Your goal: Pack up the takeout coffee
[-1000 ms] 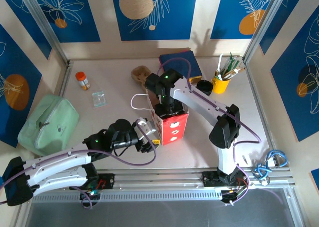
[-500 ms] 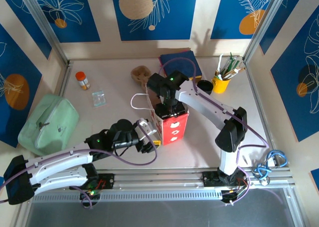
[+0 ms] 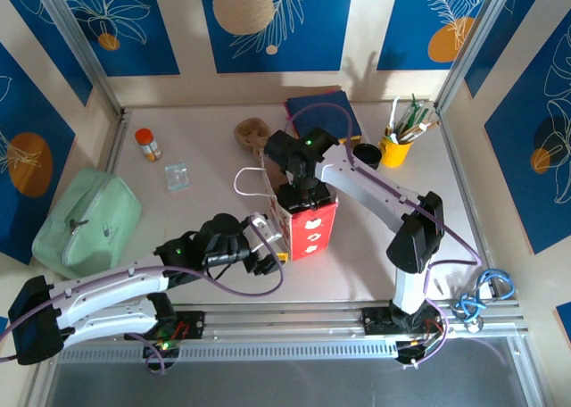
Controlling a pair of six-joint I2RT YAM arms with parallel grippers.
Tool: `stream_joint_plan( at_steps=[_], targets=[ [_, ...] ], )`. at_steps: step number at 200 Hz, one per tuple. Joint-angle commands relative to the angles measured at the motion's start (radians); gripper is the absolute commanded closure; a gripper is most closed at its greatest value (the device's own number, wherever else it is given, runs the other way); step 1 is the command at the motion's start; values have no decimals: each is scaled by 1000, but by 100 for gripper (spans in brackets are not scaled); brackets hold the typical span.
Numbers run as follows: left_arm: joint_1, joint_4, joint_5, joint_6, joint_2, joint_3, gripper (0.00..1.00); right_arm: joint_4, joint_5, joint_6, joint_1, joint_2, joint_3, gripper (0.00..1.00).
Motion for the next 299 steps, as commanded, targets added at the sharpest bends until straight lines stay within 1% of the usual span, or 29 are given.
stream_joint_plan(
  at_steps=[1,202,299],
  targets=[
    [-7,-11,-2,13,-4,31,19,-5,-3,-6,-3,-24,-10,39],
    [-7,-17,-17,22,-7,41,19,-26,8,1,8,-11,2,39],
    [-7,-13,-16,20,-2,40,19,-33,-14,5,6,-15,-3,39]
  ],
)
